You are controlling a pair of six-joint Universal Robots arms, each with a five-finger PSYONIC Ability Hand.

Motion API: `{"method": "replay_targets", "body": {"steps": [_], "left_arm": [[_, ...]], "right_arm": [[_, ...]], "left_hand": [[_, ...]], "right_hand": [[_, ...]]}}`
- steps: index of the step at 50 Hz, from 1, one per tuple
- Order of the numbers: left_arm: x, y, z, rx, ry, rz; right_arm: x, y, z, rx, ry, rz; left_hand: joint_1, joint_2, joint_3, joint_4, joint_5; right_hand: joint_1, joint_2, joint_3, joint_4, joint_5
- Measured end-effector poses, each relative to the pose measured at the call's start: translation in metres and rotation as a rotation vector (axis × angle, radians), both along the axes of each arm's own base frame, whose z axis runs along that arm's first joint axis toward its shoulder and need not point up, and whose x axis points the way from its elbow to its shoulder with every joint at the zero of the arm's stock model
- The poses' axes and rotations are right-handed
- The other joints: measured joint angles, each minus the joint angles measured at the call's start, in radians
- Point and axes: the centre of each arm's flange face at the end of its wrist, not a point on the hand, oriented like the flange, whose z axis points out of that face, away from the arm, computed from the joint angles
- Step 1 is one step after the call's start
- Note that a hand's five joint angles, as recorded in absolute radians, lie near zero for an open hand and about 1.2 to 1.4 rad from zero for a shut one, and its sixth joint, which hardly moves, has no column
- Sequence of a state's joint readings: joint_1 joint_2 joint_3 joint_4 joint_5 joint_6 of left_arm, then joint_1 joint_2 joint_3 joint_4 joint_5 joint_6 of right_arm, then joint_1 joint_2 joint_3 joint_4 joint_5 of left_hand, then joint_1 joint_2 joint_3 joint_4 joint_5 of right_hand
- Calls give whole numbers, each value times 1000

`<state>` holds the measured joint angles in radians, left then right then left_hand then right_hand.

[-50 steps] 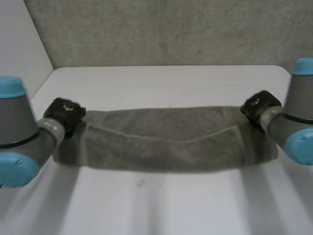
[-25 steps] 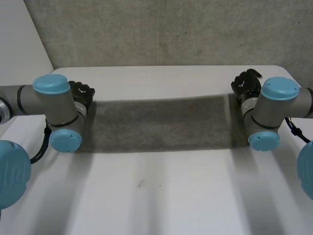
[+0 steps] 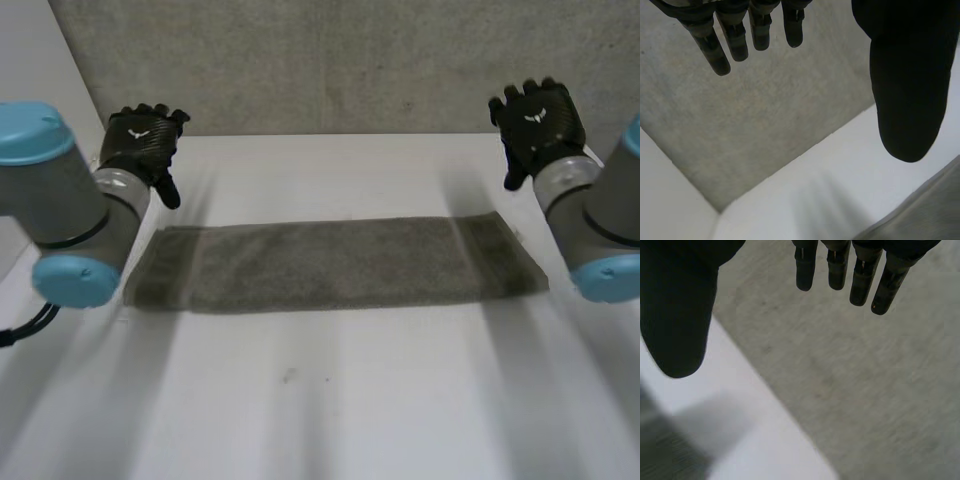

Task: Fold the towel.

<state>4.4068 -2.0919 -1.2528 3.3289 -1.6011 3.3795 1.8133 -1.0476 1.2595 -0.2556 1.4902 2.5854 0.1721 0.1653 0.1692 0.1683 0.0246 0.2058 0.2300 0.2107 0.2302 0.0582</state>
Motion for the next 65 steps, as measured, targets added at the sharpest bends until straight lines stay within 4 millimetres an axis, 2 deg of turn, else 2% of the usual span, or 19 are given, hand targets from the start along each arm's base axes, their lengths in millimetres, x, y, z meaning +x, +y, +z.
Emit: {"method": "replay_targets", "body": {"steps": [6, 7, 8, 12, 16, 20, 28, 33, 35, 37, 41, 45, 54, 57, 60, 61, 63, 65], "left_arm": [[14, 33, 3, 103, 186, -40], [14, 33, 3, 103, 186, -40], [18, 42, 1, 134, 221, -44], [26, 59, -8, 192, 253, -40], [29, 67, -17, 224, 252, -31], [33, 73, -27, 251, 243, -18], [34, 74, -29, 250, 239, -14], [34, 75, -28, 248, 239, -14], [34, 75, -28, 248, 239, -14], [34, 75, -29, 249, 239, -14], [34, 76, -27, 247, 239, -14], [35, 79, -23, 236, 242, -15], [37, 85, -10, 198, 252, -20], [37, 86, -8, 194, 254, -21], [37, 86, -8, 193, 254, -21], [37, 87, -8, 193, 255, -21], [37, 87, -8, 194, 255, -21], [37, 87, -8, 195, 254, -21]], "right_arm": [[-22, 17, -16, 260, -41, -8], [-22, 17, -16, 260, -41, -8], [-26, 20, -20, 303, -44, -13], [-41, 31, -44, 492, -50, -21], [-47, 31, -59, 532, -51, -17], [-53, 26, -82, 527, -45, -9], [-62, 17, -113, 502, 31, -15], [-67, 14, -122, 501, 74, -26], [-70, 12, -124, 495, 88, -30], [-72, 9, -125, 486, 104, -35], [-82, 3, -119, 447, 131, -76], [-102, -6, -96, 346, 165, -170], [-131, -18, -54, 173, 265, -311], [-136, -22, -42, 129, 306, -327], [-134, -24, -35, 103, 325, -324], [-120, -24, -23, 55, 342, -293], [-108, -22, -16, 27, 344, -264], [-86, -17, -8, -11, 340, -210]], "left_hand": [[0, 0, 0, -1, 0], [0, 0, 0, -1, 0], [0, 0, 0, -1, 0], [0, -1, 0, -1, 0], [0, -1, 0, -1, 0], [0, -1, 0, -1, 0], [0, -1, 0, -1, 0], [0, -1, 0, -1, 0], [0, -1, 0, -1, 0], [0, -1, 0, -1, 0], [0, -1, 0, -1, 0], [0, -1, 0, -1, 0], [0, -1, 0, -1, 0], [0, -1, 0, -1, 0], [0, -1, 0, -1, 0], [0, -1, 0, -1, 0], [0, -1, 0, -1, 0], [0, -1, 0, -1, 0]], "right_hand": [[0, 0, 0, 0, 0], [0, 0, 0, 0, 0], [0, 0, 0, 0, 0], [0, 1, 4, 1, 0], [20, 30, 51, 31, 39], [143, 167, 198, 177, 163], [175, 197, 234, 218, 202], [385, 493, 500, 480, 453], [506, 754, 757, 739, 703], [536, 918, 949, 934, 896], [581, 930, 971, 960, 917], [711, 942, 971, 961, 922], [731, 942, 971, 962, 925], [732, 942, 971, 962, 926], [735, 942, 971, 962, 926], [737, 942, 971, 962, 926], [739, 942, 973, 962, 926], [740, 944, 975, 963, 926]]}}
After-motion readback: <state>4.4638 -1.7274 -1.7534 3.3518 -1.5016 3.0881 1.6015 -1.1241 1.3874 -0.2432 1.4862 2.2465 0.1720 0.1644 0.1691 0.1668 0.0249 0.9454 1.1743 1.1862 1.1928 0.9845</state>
